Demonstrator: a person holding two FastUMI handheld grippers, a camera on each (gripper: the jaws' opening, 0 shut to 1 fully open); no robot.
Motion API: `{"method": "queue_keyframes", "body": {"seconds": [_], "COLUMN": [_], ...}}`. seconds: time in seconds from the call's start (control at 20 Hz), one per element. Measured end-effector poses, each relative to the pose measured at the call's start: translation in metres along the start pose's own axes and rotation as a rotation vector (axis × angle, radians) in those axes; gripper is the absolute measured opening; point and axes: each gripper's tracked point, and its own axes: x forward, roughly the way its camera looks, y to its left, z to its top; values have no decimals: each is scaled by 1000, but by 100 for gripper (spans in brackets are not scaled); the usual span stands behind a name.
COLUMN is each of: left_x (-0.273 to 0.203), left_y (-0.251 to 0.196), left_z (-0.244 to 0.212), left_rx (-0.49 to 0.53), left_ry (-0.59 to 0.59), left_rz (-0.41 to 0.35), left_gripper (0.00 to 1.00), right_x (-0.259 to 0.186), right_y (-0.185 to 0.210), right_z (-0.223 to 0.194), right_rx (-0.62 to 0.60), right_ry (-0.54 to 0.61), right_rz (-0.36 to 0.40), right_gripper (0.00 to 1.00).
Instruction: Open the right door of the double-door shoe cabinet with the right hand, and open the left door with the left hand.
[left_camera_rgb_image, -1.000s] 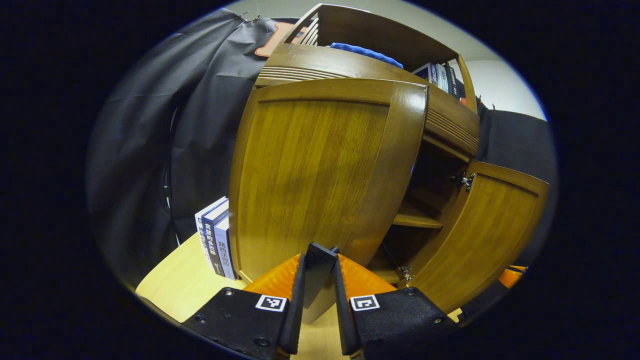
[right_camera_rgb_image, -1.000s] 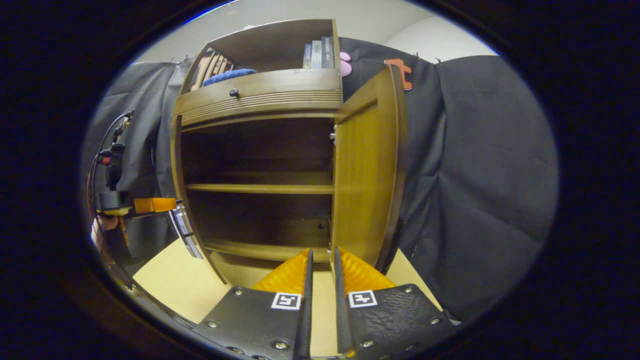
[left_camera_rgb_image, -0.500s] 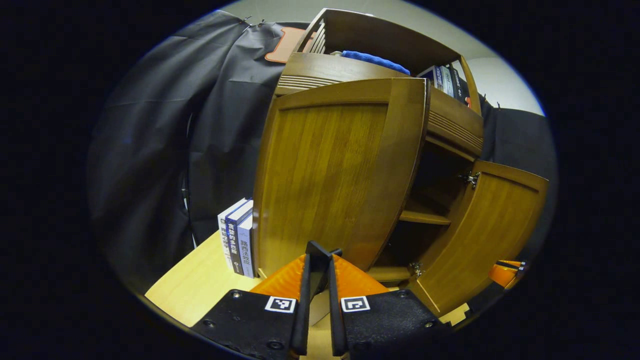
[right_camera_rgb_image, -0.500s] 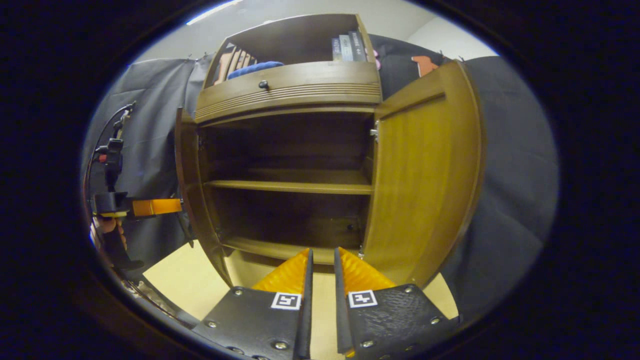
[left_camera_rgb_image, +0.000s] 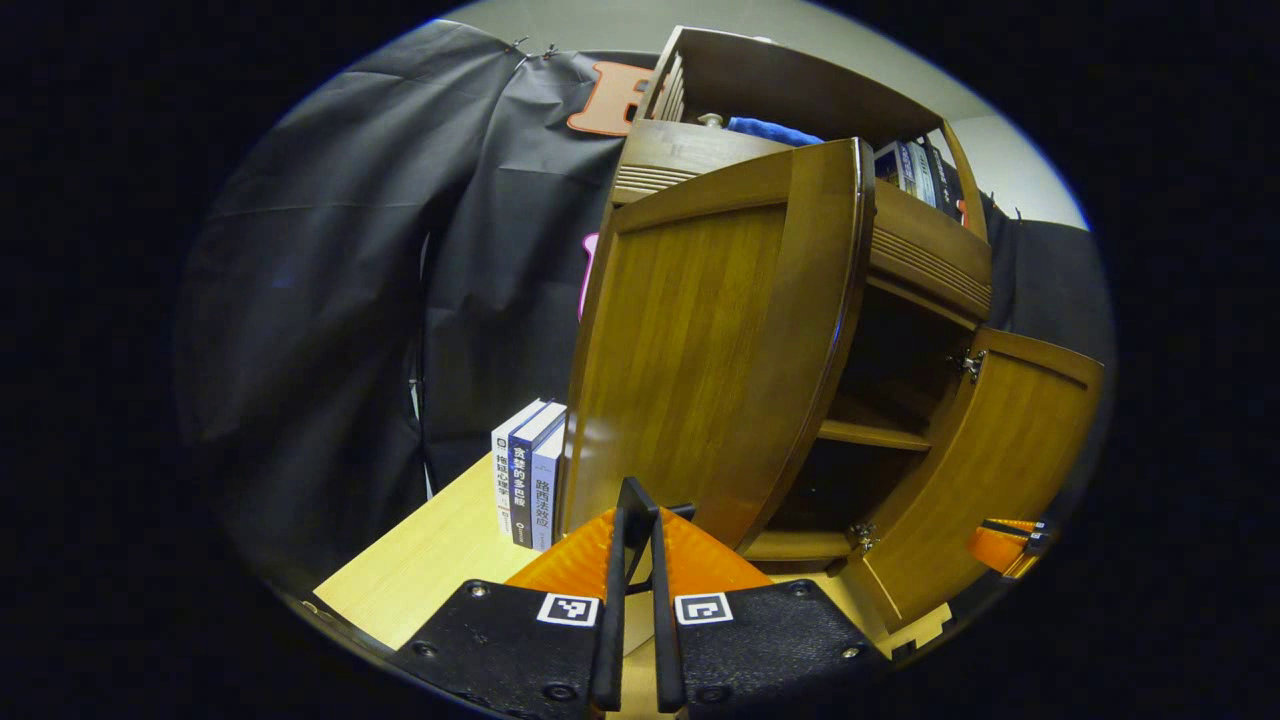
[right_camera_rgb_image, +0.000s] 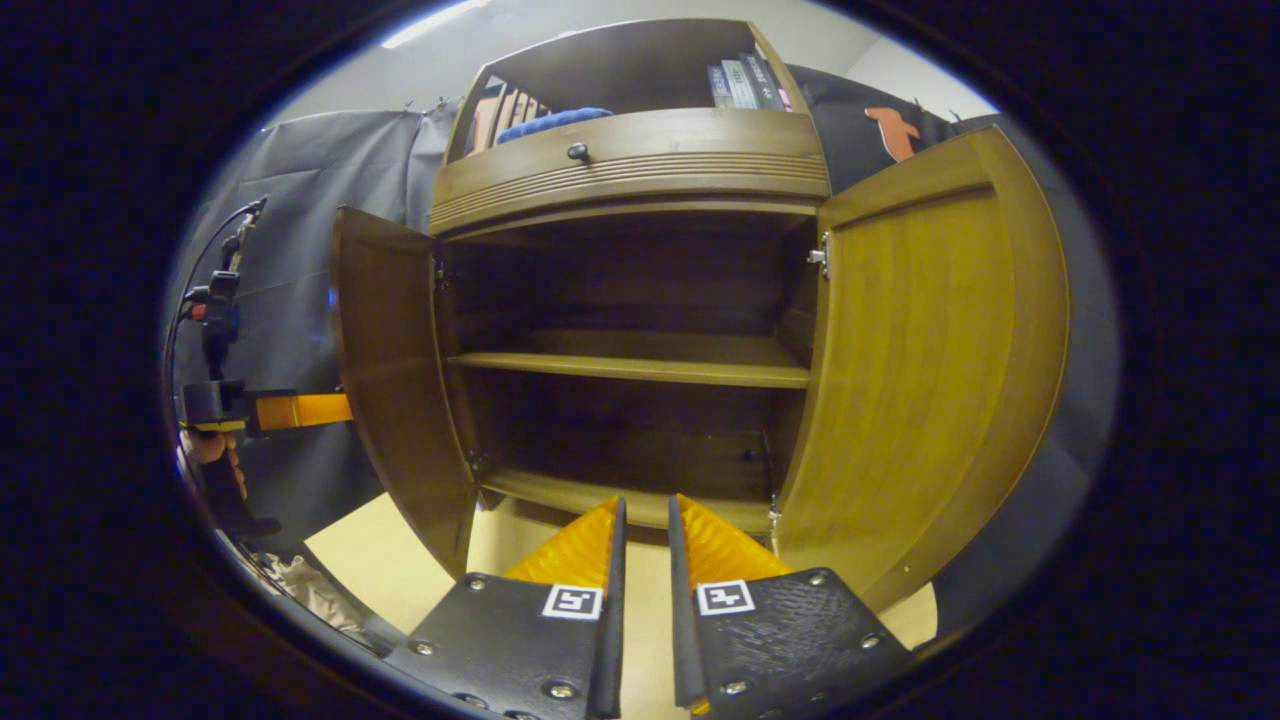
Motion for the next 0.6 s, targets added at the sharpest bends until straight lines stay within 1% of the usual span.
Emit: {"method": "queue_keyframes", "body": {"seconds": [0.05, 0.1, 0.2, 0.25, 0.45, 0.6], "left_x": [-1, -1, -2, -3, -6, -9], "left_y": [2, 4, 8, 11, 22, 36], "left_z": [0, 0, 1, 2, 4, 5], "left_rx": [8, 13, 9, 4, -1, -1], "left_ry": [0, 0, -3, -7, -12, -21], "left_rz": [-3, -1, 9, 16, 39, 78], "left_gripper": [14, 14, 14, 14, 14, 14], "right_x": [1, 3, 3, 3, 4, 4], "right_y": [2, 4, 6, 7, 7, 8], "right_z": [-3, -4, -5, -6, -9, -8], "right_rx": [3, 6, 13, 15, 11, 26], "right_ry": [4, 8, 10, 11, 15, 16], "right_rz": [6, 10, 15, 18, 17, 19], "right_gripper": [20, 14, 14, 20, 20, 20]}}
